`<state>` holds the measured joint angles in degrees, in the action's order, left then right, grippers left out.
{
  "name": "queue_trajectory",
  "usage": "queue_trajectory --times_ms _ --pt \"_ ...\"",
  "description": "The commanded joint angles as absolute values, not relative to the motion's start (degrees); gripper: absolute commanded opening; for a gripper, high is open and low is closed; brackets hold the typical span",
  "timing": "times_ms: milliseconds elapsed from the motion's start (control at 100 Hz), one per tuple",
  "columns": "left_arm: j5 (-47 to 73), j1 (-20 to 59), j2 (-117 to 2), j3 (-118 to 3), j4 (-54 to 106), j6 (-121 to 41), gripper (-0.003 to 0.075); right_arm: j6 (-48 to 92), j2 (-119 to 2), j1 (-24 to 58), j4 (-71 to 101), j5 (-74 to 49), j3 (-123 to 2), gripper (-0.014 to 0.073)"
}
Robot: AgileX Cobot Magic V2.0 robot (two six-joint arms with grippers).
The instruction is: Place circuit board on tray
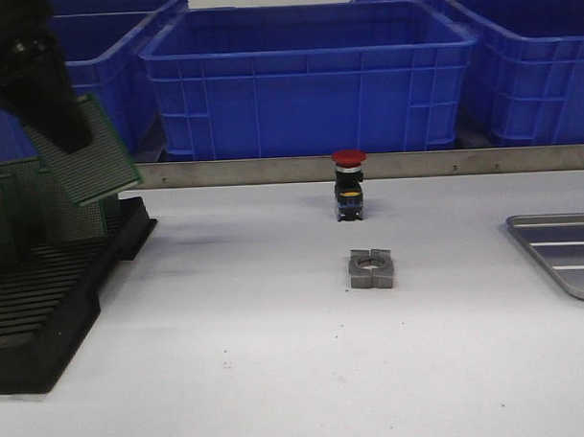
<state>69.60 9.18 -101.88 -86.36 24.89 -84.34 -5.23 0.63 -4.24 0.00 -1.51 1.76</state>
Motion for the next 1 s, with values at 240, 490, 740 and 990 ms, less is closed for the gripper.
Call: queue_trajectory --times_ms 240,490,740,990 --pt "73.02 20.44 -95.97 -88.17 37.38 -83.71 -0.0018 -5.04 1.58 -4.25 -0.39 4.61 1.94 -0.0068" --pt "73.02 27.02 -96.09 -88.17 37.38 -83.71 -0.0018 -5.57 0.97 -4.18 0.00 0.67 -2.13 -0.0068" --pt "73.02 27.70 -96.09 -88.17 37.38 -83.71 -0.0018 -7.34 -10.10 -3.08 3.13 -16.06 -18.04 -0.0068" --pt "73.02 27.70 -96.09 -88.17 37.38 -83.71 -0.0018 -7.34 -27.83 -3.09 3.45 -33.05 -33.08 -0.0068"
